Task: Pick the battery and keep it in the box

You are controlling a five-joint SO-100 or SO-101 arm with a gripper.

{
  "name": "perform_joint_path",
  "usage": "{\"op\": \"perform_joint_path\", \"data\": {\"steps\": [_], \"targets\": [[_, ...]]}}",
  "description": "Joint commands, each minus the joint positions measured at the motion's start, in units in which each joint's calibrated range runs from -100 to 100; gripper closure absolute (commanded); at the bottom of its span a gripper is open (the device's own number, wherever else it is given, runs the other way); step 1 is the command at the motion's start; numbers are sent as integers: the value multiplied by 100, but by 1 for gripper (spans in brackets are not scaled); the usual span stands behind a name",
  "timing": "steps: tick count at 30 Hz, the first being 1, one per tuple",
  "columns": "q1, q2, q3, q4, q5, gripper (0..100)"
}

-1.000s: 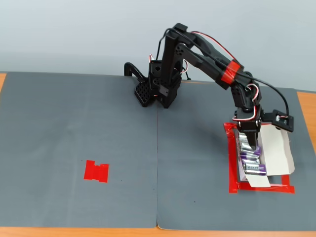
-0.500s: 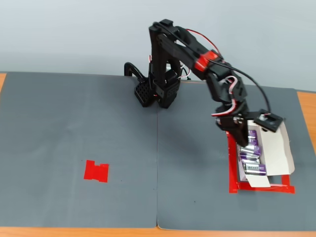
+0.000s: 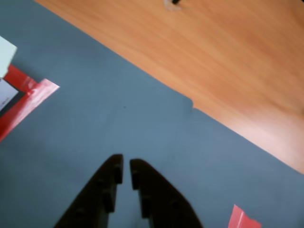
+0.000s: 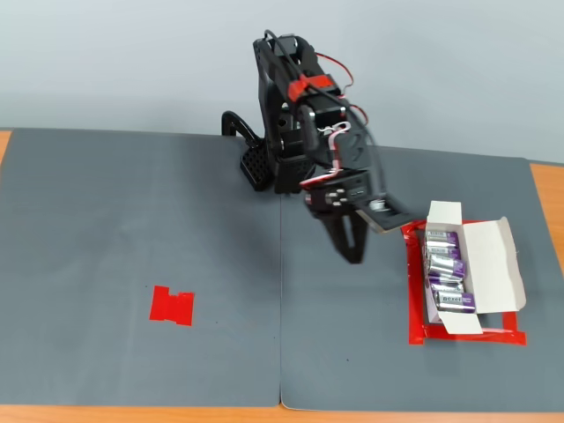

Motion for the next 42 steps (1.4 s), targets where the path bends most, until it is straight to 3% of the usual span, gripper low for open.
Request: {"op": "perform_joint_path", "data": {"steps": [1, 13, 31, 37, 42], "targets": [[510, -689, 515, -66, -24, 98], [1405, -2546, 2261, -66, -24, 98], [1405, -4826, 4676, -74, -29, 98], [1398, -4902, 4993, -74, -40, 98], [1361, -4911, 4993, -48, -389, 98]]}}
